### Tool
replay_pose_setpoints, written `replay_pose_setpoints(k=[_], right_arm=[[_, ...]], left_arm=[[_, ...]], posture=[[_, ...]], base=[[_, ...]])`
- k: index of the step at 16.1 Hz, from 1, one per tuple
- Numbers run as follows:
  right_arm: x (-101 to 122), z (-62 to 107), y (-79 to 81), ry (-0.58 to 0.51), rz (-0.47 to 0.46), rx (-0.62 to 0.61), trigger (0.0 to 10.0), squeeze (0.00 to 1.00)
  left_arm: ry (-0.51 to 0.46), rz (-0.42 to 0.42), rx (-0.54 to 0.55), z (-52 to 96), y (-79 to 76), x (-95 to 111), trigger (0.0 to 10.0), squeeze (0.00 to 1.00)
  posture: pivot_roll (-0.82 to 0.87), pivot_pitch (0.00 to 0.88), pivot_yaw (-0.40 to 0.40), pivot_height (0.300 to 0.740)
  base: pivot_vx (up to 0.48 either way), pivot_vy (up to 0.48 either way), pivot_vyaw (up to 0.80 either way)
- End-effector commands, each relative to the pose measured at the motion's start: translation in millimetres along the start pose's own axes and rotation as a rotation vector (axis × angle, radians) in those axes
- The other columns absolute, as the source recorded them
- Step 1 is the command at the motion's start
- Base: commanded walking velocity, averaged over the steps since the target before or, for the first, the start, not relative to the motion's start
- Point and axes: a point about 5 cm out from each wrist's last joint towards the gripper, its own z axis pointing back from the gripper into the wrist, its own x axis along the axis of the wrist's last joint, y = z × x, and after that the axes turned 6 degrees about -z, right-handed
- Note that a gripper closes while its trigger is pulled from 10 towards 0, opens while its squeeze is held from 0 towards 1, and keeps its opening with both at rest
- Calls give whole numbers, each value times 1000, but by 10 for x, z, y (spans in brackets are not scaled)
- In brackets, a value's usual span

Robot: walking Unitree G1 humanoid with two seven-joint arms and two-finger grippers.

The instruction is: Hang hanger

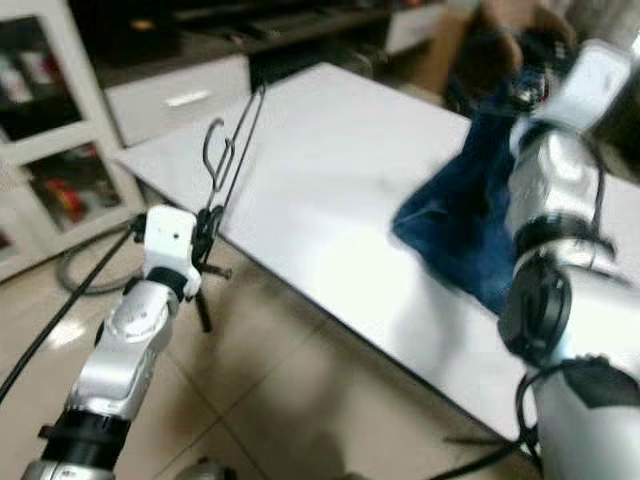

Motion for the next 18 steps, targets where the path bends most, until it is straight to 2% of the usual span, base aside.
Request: replay_pose_setpoints(k=[1, 3, 6, 7, 8, 10, 12, 16, 18], right_arm=[[-33, 36, -154, -18, -42, -85, 10000, 0], [-289, 147, -300, 7, -33, -170, 10000, 0], [-683, 305, -283, 79, 62, -183, 10000, 0], [-772, 349, -278, 92, 77, -190, 10000, 1000], [-844, 388, -273, 102, 81, -196, 10000, 1000], [-973, 481, -182, 76, 167, -150, 10000, 1000], [-894, 497, -73, -27, 269, -81, 10000, 1000], [-791, 520, 44, -115, 330, -18, 10000, 1000], [-787, 542, 75, -121, 328, -10, 10000, 1000]], left_arm=[[-3, 11, -2, 21, -2, 15, 10000, 0], [3, 11, -1, 43, 7, 0, 10000, 0], [7, -3, -30, 50, -10, -5, 10000, 0], [8, -2, -29, 44, -6, -4, 10000, 0], [8, -1, -29, 39, -6, -2, 10000, 0], [5, -2, -39, 26, -20, 8, 10000, 0], [5, -2, -43, 24, -25, 9, 10000, 0], [6, 3, -47, 19, -42, 8, 10000, 0], [8, 6, -48, 27, -48, -1, 10000, 0]], posture=[[7, 0, -50, 740], [6, 0, -47, 740], [-9, 0, -35, 740], [-10, 0, -33, 740], [-13, 0, -32, 740], [-18, 0, -29, 740], [-25, 0, -27, 740], [-31, 0, -33, 740], [-32, 0, -36, 740]], base=[[0, 0, 0], [0, 0, 0], [0, 0, 0], [0, 0, 0], [0, 0, 0], [0, 0, 0], [0, 0, 0], [0, 0, 0], [0, 0, 0]])
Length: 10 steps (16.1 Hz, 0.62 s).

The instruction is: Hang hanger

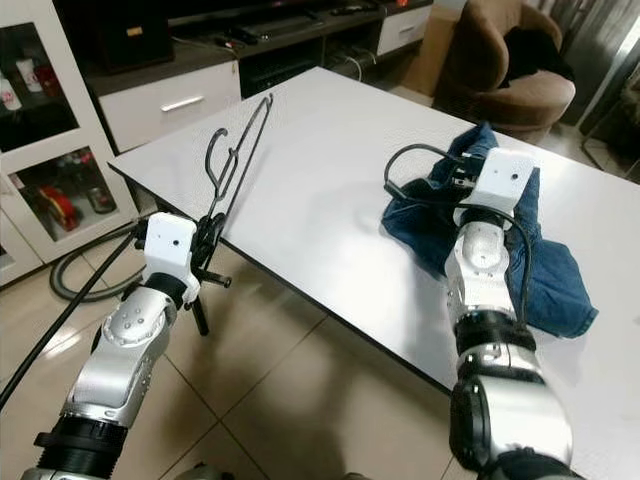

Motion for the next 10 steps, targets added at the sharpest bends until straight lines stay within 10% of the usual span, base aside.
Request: replay_pose_setpoints(k=[1, 6, 10], right_arm=[[28, -3, 5, -2, -10, -10, 10000, 1000], [-6, 175, 128, 30, -96, -29, 10000, 1000], [504, 172, 180, -193, -65, -7, 10000, 1000]], left_arm=[[-18, 1, -11, -18, -21, 54, 10000, 0], [-18, 6, -10, -18, -27, 55, 10000, 0], [-23, 5, -15, -30, -35, 62, 10000, 0]], posture=[[-32, 0, -36, 740], [-36, 0, -41, 740], [-42, 0, -39, 740]], base=[[0, 0, 0], [0, 0, 0], [0, 0, 0]])
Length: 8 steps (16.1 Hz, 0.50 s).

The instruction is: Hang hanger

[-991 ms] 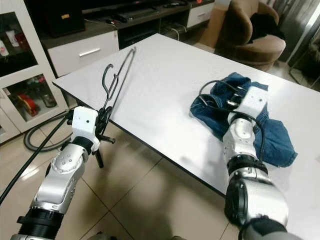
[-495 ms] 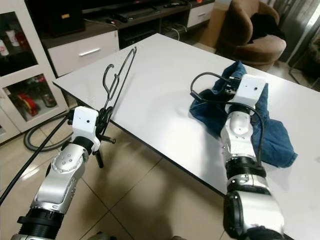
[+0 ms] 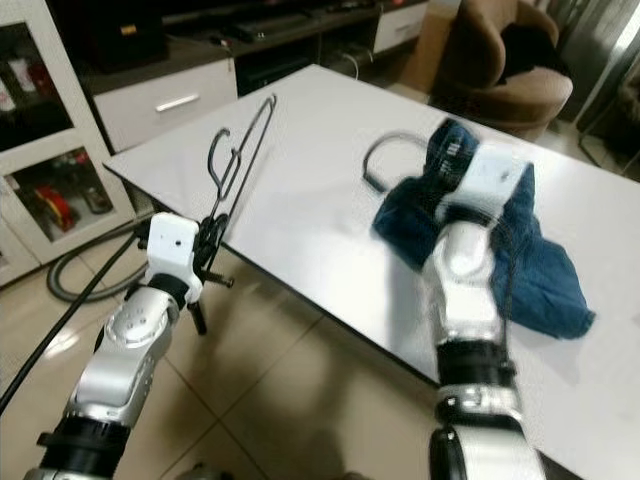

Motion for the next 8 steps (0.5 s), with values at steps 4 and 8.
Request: replay_pose_setpoints(k=[4, 8], right_arm=[[547, -292, -332, -188, 37, -92, 10000, 1000], [355, -225, -497, -81, 18, -131, 10000, 1000]], left_arm=[[-23, -5, -16, -33, -19, 64, 10000, 0], [-22, -4, -23, -33, -35, 61, 10000, 0]], posture=[[-47, 0, -36, 740], [-55, 0, -33, 740]], base=[[0, 0, 0], [0, 0, 0]])
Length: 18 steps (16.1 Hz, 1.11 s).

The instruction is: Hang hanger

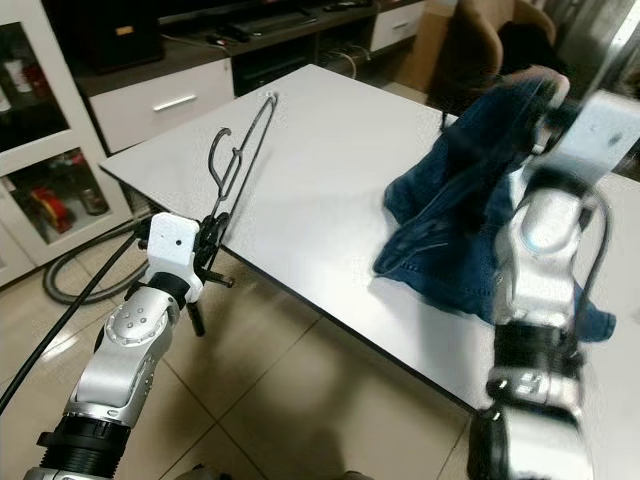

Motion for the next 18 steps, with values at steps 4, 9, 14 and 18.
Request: replay_pose_setpoints(k=[4, 9, 14, 18], right_arm=[[-221, 146, 46, 262, -288, -72, 10000, 1000], [-132, 442, 373, 455, -666, 45, 10000, 1000], [-126, 428, -85, 338, -46, 1, 10000, 1000], [-522, 507, -600, 453, 138, -186, 10000, 0]], left_arm=[[-16, -7, -22, -20, -24, 47, 10000, 0], [-17, -20, -23, -16, -4, 52, 10000, 0], [-18, -24, -29, -40, -17, 51, 10000, 0], [-22, -22, -37, -68, -39, 59, 10000, 0]], posture=[[-54, 0, -32, 740], [-54, 0, -34, 740], [-66, 0, -33, 740], [-65, 0, -35, 740]], base=[[0, 0, 0], [0, 0, 0], [0, 0, 0], [0, 0, 0]])
